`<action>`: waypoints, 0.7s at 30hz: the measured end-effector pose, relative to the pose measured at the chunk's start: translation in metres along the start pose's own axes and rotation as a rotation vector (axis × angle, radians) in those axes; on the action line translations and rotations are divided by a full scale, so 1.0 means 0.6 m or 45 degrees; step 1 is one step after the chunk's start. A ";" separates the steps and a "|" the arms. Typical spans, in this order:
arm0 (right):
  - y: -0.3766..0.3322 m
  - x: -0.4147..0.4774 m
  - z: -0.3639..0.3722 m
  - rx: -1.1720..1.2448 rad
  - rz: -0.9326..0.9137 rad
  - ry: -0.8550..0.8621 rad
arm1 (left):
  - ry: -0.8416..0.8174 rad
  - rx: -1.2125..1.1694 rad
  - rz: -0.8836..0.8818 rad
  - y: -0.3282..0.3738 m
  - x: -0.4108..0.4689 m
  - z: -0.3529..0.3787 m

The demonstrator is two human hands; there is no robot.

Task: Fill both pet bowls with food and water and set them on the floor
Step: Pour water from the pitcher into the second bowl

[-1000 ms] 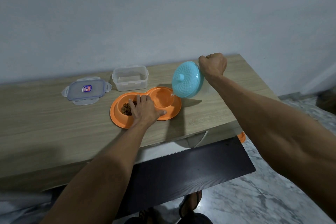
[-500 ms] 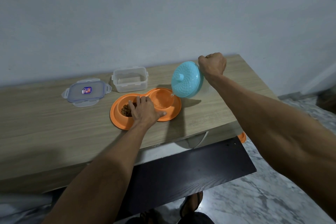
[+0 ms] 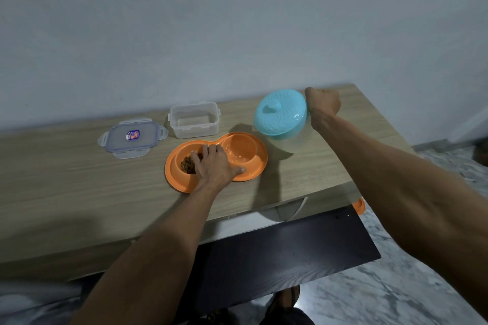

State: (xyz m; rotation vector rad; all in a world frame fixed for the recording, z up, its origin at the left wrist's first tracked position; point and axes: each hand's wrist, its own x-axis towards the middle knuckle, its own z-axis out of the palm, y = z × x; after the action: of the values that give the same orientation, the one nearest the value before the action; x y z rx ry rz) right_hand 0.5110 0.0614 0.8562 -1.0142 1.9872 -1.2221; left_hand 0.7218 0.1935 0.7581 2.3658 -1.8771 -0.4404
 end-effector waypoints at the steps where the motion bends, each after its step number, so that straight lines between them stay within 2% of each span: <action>1: 0.001 0.005 0.002 0.037 0.030 -0.006 | -0.002 0.001 -0.003 0.001 0.000 -0.001; 10: 0.012 0.058 0.046 0.334 0.311 -0.088 | -0.011 0.026 -0.004 -0.001 0.001 0.000; 21: 0.029 0.098 0.121 0.448 0.379 -0.214 | -0.021 0.061 -0.004 -0.001 -0.001 -0.002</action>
State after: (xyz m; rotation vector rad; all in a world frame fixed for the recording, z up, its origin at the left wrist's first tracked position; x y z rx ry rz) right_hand 0.5314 -0.0165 0.8060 -0.6008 1.6472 -1.2196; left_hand 0.7225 0.1941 0.7594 2.4030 -1.9121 -0.4217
